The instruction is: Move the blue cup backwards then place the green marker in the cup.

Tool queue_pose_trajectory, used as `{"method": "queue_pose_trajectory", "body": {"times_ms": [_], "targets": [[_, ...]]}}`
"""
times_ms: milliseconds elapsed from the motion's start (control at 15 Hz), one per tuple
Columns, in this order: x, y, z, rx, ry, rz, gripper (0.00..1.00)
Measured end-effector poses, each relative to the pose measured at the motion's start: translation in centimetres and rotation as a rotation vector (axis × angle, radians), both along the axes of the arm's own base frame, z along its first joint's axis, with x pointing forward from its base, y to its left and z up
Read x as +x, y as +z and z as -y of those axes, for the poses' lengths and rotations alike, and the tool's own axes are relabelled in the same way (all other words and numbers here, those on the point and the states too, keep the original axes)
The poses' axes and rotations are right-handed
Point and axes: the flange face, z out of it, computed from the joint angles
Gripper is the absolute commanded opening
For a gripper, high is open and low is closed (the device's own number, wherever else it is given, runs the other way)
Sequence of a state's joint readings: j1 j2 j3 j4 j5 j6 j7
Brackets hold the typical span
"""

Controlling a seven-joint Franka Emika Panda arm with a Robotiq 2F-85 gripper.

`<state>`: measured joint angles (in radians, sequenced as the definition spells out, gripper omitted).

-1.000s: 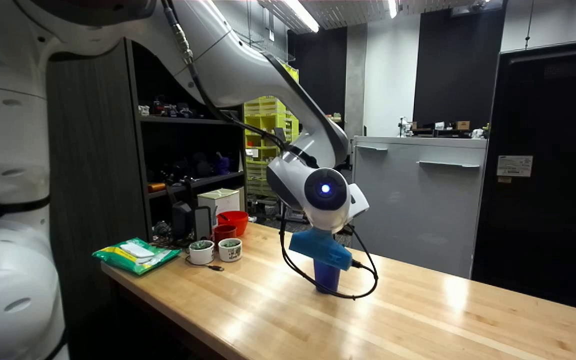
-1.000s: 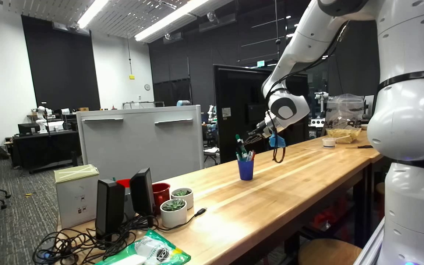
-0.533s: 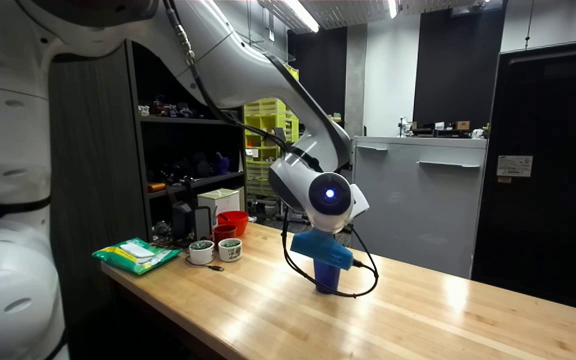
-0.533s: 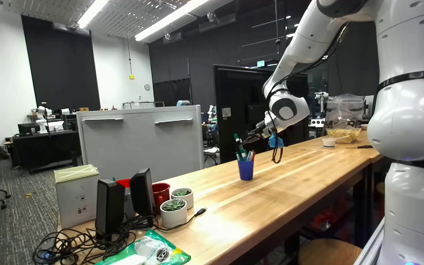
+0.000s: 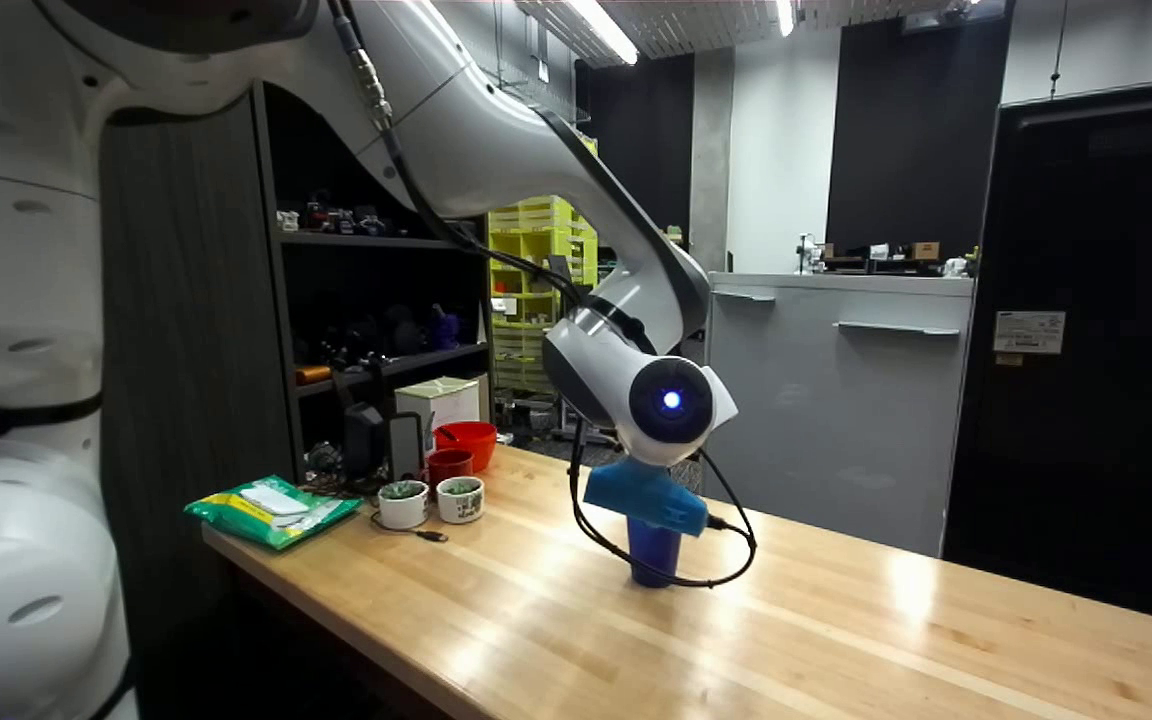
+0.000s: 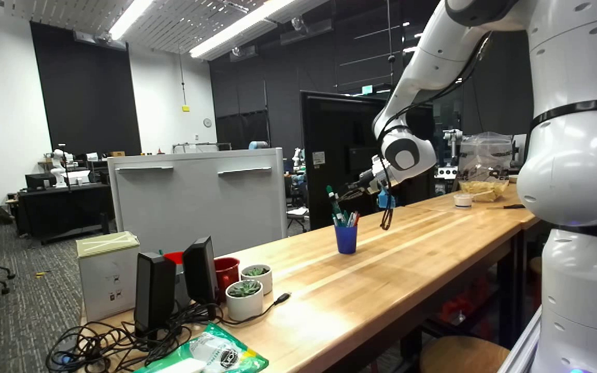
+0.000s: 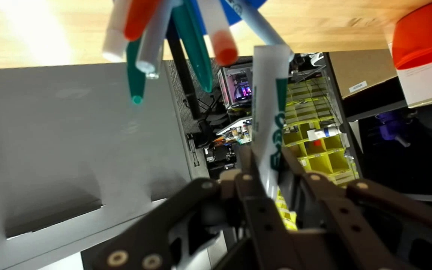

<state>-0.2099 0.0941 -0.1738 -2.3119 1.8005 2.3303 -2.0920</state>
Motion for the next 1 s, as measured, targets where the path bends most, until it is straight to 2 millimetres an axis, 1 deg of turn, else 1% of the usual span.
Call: {"method": "queue_pose_trajectory", "body": {"times_ms": [400, 1000], "targets": [[0.46, -0.40, 0.14, 0.014, 0.031, 0.026, 0.05], [0.74, -0.53, 0.79, -0.021, -0.031, 0.115, 0.05]]}}
